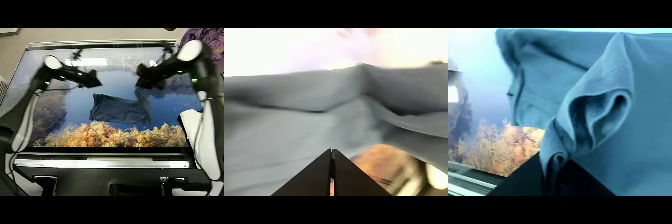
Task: Fold the clothes and pants, and hang the long-sleeved shirts on hangers.
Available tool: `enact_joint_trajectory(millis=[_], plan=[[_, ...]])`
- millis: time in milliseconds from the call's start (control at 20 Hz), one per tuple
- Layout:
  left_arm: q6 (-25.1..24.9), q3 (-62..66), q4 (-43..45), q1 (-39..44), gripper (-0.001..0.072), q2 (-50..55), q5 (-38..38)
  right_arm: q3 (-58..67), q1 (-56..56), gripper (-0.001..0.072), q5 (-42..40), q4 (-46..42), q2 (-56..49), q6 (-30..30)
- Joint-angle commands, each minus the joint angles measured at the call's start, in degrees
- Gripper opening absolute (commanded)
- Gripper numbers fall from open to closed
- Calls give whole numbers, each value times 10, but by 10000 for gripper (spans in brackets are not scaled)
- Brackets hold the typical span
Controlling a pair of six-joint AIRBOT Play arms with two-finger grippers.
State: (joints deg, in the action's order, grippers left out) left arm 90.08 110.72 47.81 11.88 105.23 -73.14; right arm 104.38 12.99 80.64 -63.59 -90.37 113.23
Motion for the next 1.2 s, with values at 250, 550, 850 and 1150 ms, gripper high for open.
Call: enact_joint_trajectory(millis=[250,550,850,1150], plan=[[4,0,121,-112,19,-90,-60,0,141,31,-121,15,-111,22],[4,0,121,-124,19,-94,-60,0,162,31,-165,32,-165,21],[3,0,121,-124,19,-94,-60,0,163,32,-227,52,-191,21],[3,0,121,-124,20,-94,-60,0,161,324,-252,119,-197,-38]])
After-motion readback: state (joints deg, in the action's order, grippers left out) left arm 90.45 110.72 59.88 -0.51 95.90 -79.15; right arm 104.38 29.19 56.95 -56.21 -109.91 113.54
